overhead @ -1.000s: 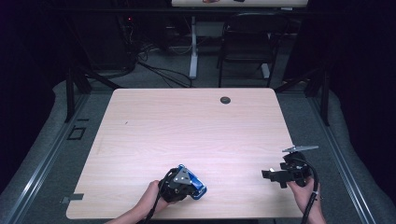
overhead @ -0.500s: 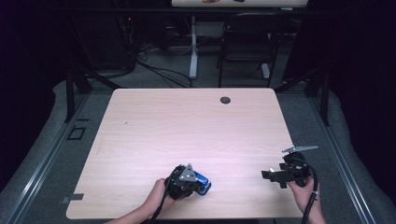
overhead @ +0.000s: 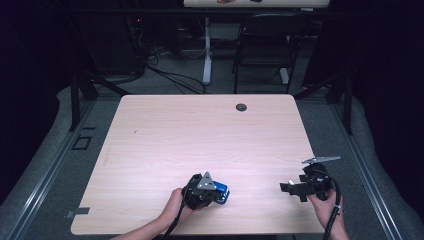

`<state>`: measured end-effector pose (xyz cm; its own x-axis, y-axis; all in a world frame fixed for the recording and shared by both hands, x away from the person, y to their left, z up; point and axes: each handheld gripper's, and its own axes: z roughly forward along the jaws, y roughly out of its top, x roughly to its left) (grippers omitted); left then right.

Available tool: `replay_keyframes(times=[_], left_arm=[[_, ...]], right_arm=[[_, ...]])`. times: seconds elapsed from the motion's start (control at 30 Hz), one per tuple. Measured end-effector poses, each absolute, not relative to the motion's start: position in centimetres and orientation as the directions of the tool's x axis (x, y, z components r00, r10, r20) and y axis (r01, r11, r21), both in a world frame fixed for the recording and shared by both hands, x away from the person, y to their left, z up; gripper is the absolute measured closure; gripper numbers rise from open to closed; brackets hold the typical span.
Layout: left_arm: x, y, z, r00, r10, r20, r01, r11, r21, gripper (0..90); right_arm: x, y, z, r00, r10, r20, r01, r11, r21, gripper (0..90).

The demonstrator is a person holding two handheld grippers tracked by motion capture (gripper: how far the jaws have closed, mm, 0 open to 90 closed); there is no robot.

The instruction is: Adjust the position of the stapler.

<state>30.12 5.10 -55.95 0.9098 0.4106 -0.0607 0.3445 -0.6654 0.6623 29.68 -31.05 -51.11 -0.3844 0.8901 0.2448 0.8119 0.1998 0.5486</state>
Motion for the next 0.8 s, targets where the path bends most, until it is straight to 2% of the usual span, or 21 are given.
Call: replay_keyframes(times=[0.23, 0.27, 0.4, 0.47, 0.53, 0.63, 0.73, 0.77, 0.8], left_arm=[[30.7, 4.5, -56.0, 0.913, 0.402, -0.072, 0.343, -0.659, 0.669, 89.7], [30.6, 4.4, -56.0, 0.916, 0.399, -0.048, 0.328, -0.674, 0.662, 87.9], [30.2, 4.5, -55.6, 0.932, 0.356, -0.066, 0.307, -0.681, 0.664, 85.7], [30.0, 4.9, -54.9, 0.942, 0.328, -0.074, 0.294, -0.694, 0.657, 81.7], [29.9, 5.1, -54.6, 0.941, 0.331, -0.072, 0.295, -0.696, 0.654, 80.5], [29.4, 6.3, -53.2, 0.944, 0.32, -0.083, 0.288, -0.675, 0.679, 74.1], [29.3, 7.0, -52.4, 0.936, 0.341, -0.091, 0.305, -0.653, 0.693, 63.8], [29.4, 7.5, -52.1, 0.931, 0.355, -0.09, 0.314, -0.646, 0.696, 63.8], [29.6, 8.4, -51.4, 0.916, 0.391, -0.087, 0.341, -0.646, 0.683, 49.8]], right_arm=[[29.7, -31.1, -51.1, -0.389, 0.883, 0.263, 0.807, 0.189, 0.559, 7.4], [29.6, -31.3, -51.0, -0.389, 0.877, 0.283, 0.801, 0.17, 0.574, 6.3], [29.5, -31.4, -50.8, -0.4, 0.87, 0.29, 0.788, 0.165, 0.593, 5.4], [29.4, -31.4, -50.7, -0.398, 0.87, 0.292, 0.79, 0.163, 0.592, 4.6], [29.4, -31.3, -50.7, -0.402, 0.868, 0.29, 0.788, 0.167, 0.593, 4.2], [29.4, -31.0, -50.6, -0.416, 0.863, 0.287, 0.783, 0.18, 0.595, 3.5], [29.4, -30.8, -50.6, -0.418, 0.862, 0.286, 0.786, 0.185, 0.59, 3.3], [29.3, -30.8, -50.6, -0.415, 0.864, 0.284, 0.786, 0.184, 0.59, 3.3], [29.3, -30.8, -50.6, -0.421, 0.862, 0.281, 0.783, 0.188, 0.594, 3.2]])
